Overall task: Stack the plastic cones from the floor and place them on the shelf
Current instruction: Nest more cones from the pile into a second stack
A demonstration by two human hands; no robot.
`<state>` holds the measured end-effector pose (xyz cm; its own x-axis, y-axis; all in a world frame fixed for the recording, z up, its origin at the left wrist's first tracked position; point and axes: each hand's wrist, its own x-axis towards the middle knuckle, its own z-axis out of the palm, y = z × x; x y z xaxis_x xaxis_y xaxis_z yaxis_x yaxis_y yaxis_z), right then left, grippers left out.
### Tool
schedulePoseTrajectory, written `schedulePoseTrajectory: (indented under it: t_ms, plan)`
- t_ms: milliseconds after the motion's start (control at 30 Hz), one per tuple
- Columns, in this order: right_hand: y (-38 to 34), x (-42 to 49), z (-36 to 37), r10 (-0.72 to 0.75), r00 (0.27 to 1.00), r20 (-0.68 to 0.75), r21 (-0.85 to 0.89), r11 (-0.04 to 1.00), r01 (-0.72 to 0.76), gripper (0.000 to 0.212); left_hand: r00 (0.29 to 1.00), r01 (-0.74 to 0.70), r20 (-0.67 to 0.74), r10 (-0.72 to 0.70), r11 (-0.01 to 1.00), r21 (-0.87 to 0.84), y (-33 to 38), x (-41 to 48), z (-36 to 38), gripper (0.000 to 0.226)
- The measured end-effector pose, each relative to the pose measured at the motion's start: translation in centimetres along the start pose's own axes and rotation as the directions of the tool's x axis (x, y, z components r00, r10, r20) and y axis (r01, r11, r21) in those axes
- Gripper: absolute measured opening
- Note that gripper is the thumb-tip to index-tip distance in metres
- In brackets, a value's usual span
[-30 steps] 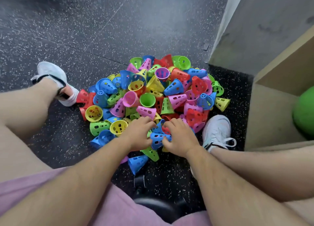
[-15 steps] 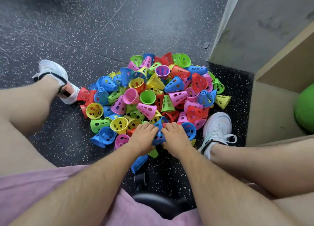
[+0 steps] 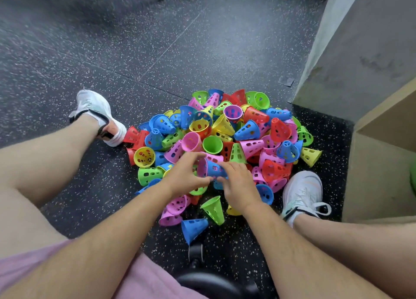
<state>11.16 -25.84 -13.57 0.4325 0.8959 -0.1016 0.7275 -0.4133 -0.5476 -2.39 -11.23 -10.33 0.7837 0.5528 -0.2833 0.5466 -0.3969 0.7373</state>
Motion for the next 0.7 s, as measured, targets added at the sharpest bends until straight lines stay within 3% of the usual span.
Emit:
schedulePoseTrajectory:
  t_ms: [167,267,467,600,700]
  plan:
    - [-5.4,4.1,1.3,-0.083,0.996,0.027,0.209,0.975,0.076,0.023,0.960,0.132,-0.177,-0.215,0.911,-0.390,-1.9,-0.7,-5.0,0.053]
    - [-9.2,5.9,1.7,-0.179,0.984,0.021,0.238,0.957,0.169,0.015,0.923,0.153,-0.210,-0.321,0.811,-0.565,-3.1,-2.1,-7.5,0.070]
    - [-16.1,10.8,-0.5,-0.450,0.843,0.296,0.053,0.888,0.456,0.036,0.841,0.224,-0.378,-0.387,0.885,-0.408,-4.4,-5.5,-14.8,0.102]
    - [-17.8,12.6,-0.2,-0.567,0.727,0.389,-0.106,0.756,0.646,0.017,0.836,0.326,-0.337,-0.433,0.886,-0.330,-5.7,-8.3,-15.3,0.066]
    - [-15.9,11.4,3.1,-0.603,0.606,0.519,-0.184,0.614,0.768,0.019,0.853,0.351,-0.283,-0.439,0.883,-0.310,-7.7,-9.5,-12.9,0.062]
